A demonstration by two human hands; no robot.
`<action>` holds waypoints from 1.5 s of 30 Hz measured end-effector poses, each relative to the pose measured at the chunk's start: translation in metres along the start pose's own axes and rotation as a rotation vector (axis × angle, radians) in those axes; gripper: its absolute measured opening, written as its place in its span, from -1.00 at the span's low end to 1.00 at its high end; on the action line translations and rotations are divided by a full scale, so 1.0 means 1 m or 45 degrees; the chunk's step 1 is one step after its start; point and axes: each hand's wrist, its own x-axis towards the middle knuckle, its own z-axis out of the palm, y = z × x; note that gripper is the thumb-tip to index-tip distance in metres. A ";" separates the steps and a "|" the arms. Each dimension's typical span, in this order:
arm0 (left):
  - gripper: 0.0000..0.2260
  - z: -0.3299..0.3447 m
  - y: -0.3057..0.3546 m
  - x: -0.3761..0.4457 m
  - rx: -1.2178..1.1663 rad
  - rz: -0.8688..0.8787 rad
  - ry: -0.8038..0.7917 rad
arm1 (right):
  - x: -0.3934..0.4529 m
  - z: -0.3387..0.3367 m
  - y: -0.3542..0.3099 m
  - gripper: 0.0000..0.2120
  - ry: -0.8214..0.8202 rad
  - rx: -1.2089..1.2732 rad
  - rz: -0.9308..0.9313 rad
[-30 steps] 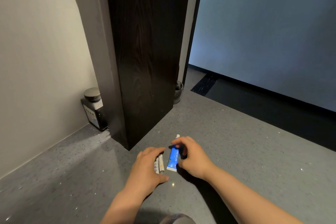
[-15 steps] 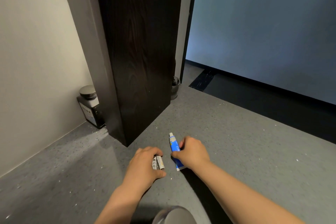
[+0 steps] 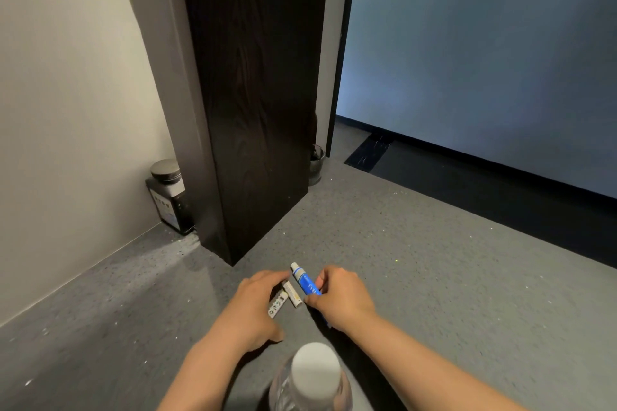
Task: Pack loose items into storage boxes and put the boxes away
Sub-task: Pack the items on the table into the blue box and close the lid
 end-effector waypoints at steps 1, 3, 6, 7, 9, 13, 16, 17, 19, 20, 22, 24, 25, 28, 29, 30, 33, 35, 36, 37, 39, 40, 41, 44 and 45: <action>-0.20 -0.001 -0.003 -0.002 0.009 0.013 -0.017 | 0.000 0.001 -0.002 -0.82 -0.002 -0.007 -0.010; -0.30 0.000 -0.007 -0.006 -0.005 0.031 -0.044 | 0.001 0.002 -0.006 -0.83 -0.002 -0.010 -0.024; -0.41 0.005 -0.011 -0.009 -0.071 0.040 0.002 | 0.002 0.005 -0.007 -0.80 0.000 -0.005 -0.025; -0.43 0.005 -0.012 -0.009 -0.094 0.032 0.027 | 0.002 0.006 -0.008 -0.80 -0.001 -0.004 -0.027; -0.45 0.006 -0.014 -0.008 -0.126 0.000 0.070 | 0.001 0.007 -0.009 -0.80 -0.012 -0.004 -0.038; -0.51 0.008 -0.011 -0.004 -0.188 -0.085 0.140 | -0.001 0.010 -0.012 -0.81 -0.024 -0.005 -0.070; -0.48 0.009 -0.007 -0.003 -0.194 -0.107 0.194 | 0.000 0.010 -0.012 -0.82 -0.025 -0.002 -0.068; -0.43 0.009 -0.006 -0.003 -0.178 -0.090 0.202 | 0.000 0.010 -0.011 -0.81 -0.025 0.003 -0.064; -0.29 0.008 -0.004 -0.001 -0.120 -0.056 0.194 | 0.000 0.008 -0.009 -0.80 -0.023 0.016 -0.053; -0.26 0.009 -0.003 0.000 -0.095 -0.047 0.188 | 0.000 0.007 -0.007 -0.80 -0.022 0.019 -0.048; -0.28 0.010 -0.001 0.002 -0.069 -0.033 0.202 | -0.002 0.006 -0.005 -0.79 -0.022 0.023 -0.046; -0.34 0.014 0.002 0.004 -0.053 -0.014 0.233 | -0.004 0.005 -0.002 -0.79 -0.021 0.029 -0.049; -0.37 0.016 0.003 0.005 -0.032 -0.010 0.249 | -0.006 0.004 -0.001 -0.79 -0.016 0.032 -0.051; -0.44 0.022 0.006 0.007 0.012 0.001 0.289 | -0.012 0.002 0.004 -0.79 0.002 0.041 -0.047; -0.46 0.023 0.007 0.008 0.016 0.011 0.298 | -0.013 0.002 0.004 -0.79 0.003 0.046 -0.042; -0.50 0.024 0.008 0.008 0.018 0.011 0.301 | -0.014 0.001 0.005 -0.78 0.001 0.050 -0.037; -0.59 0.025 0.010 0.009 0.013 -0.005 0.331 | -0.018 -0.002 0.007 -0.76 0.008 0.045 -0.023; -0.58 0.026 0.010 0.009 0.032 -0.016 0.344 | -0.021 -0.003 0.009 -0.75 0.025 0.048 -0.010; -0.56 0.026 0.009 0.007 0.035 -0.028 0.345 | -0.024 -0.005 0.010 -0.74 0.035 0.052 -0.005; -0.55 0.025 0.008 0.004 0.022 -0.043 0.355 | -0.026 -0.008 0.010 -0.74 0.048 0.059 -0.007; -0.52 0.018 0.006 -0.005 -0.027 -0.082 0.393 | -0.035 -0.016 0.010 -0.75 0.080 0.074 -0.023; -0.52 0.013 0.005 -0.012 -0.053 -0.096 0.426 | -0.041 -0.021 0.011 -0.76 0.104 0.097 -0.034; -0.52 0.006 0.006 -0.020 -0.085 -0.100 0.470 | -0.048 -0.027 0.012 -0.78 0.132 0.138 -0.038; -0.58 -0.023 0.020 -0.052 -0.216 -0.051 0.631 | -0.079 -0.046 0.021 -0.82 0.214 0.317 -0.026; -0.58 -0.034 0.028 -0.064 -0.244 -0.025 0.675 | -0.091 -0.052 0.025 -0.82 0.248 0.389 -0.021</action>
